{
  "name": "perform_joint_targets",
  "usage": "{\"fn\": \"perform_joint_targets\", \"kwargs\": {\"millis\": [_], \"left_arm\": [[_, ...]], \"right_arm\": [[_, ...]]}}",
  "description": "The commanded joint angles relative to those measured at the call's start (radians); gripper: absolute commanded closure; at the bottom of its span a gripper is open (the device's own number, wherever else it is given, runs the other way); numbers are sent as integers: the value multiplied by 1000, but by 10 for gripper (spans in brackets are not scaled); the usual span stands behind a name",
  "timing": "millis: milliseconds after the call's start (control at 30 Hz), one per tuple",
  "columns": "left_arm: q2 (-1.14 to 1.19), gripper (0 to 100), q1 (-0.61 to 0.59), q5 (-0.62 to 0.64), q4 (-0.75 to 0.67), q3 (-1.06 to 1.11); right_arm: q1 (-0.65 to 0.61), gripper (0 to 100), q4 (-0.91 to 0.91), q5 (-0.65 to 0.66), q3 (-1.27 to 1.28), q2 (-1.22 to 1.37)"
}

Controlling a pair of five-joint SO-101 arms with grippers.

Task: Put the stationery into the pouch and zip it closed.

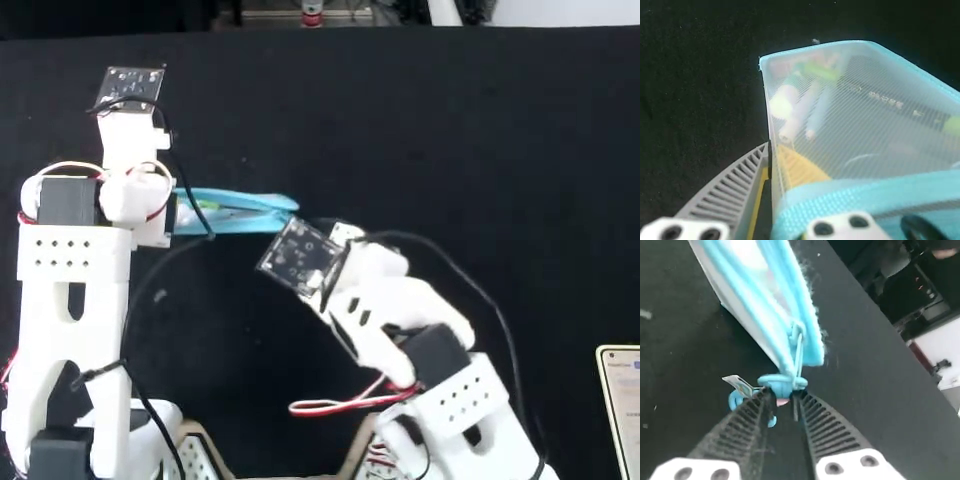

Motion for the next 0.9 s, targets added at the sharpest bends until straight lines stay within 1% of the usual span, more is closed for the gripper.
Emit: {"fn": "perform_joint_targets", "kwargs": {"millis": [0, 300, 467, 567, 667, 733, 800, 867], "left_arm": [[12, 970, -18, 0, 11, 48], [12, 970, -18, 2, 9, 48], [12, 970, -18, 3, 9, 48], [12, 970, -18, 3, 9, 48], [12, 970, -18, 3, 9, 48], [12, 970, -18, 3, 9, 48], [12, 970, -18, 3, 9, 48], [12, 970, -18, 3, 9, 48]], "right_arm": [[6, 988, 74, -41, -87, -88], [2, 988, 92, -132, 15, -286], [0, 987, 0, -235, 74, -323], [-55, 982, -35, -258, 113, -315], [-121, 913, -34, -265, 127, -302], [-137, 864, -34, -276, 127, -291], [-137, 847, -40, -330, 127, -289], [-140, 847, -41, -354, 127, -292]]}}
